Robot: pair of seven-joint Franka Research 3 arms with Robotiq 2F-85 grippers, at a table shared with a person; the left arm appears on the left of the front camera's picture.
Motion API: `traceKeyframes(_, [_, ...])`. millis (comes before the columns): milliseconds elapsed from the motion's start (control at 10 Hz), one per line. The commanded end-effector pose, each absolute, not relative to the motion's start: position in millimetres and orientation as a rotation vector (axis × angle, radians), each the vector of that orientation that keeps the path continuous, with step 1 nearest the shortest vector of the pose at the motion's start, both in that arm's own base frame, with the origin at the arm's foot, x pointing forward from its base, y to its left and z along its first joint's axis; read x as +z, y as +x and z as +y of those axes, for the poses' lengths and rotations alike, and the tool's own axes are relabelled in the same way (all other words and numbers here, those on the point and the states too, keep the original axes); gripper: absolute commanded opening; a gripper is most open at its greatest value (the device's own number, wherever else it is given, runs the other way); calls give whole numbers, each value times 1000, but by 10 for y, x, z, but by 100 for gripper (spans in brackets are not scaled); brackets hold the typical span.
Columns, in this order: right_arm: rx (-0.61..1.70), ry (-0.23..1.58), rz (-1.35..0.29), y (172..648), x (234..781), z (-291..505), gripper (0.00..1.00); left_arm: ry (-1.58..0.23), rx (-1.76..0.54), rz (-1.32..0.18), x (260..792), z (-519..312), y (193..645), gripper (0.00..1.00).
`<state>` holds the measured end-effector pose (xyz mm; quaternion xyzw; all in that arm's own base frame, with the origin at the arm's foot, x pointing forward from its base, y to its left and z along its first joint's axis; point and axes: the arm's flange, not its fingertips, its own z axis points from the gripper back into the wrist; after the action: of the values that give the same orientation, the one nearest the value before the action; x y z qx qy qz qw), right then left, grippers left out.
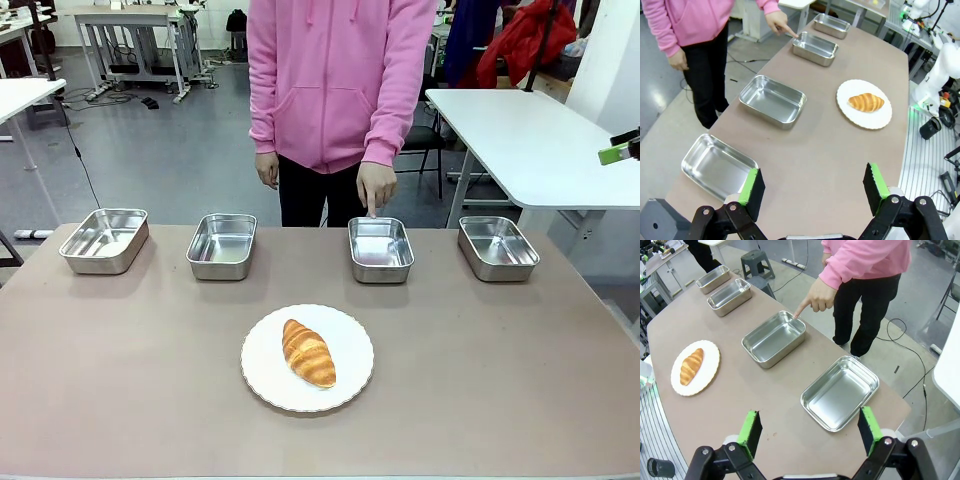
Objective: Place the bread in the container.
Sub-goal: Place the Butter Roll into the Airtight Container indicated by the human.
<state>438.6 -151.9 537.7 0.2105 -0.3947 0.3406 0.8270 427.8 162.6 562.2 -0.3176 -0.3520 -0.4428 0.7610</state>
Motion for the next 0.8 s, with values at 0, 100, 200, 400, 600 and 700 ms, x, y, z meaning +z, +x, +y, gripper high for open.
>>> traceKeyframes(0, [722,452,-848,4397,5385,-1509,100,-689,-975,-774,5637,1627,4272,100])
traceKeyframes(100, [722,452,-848,4397,5385,-1509,100,-689,-975,-774,5637,1627,4272,100])
traceKeyframes(200, [722,452,-848,4397,5385,-1509,100,-689,-975,-774,5637,1627,4272,100])
traceKeyframes(400, [722,452,-848,4397,5385,-1509,100,-689,-975,-774,5637,1627,4272,100])
traceKeyframes(600, [722,452,-848,4397,5385,-1509,100,-689,-975,-774,5637,1627,4272,100])
traceKeyframes(700, [723,447,-838,4386,5377,-1519,100,-689,-975,-774,5637,1627,4272,100])
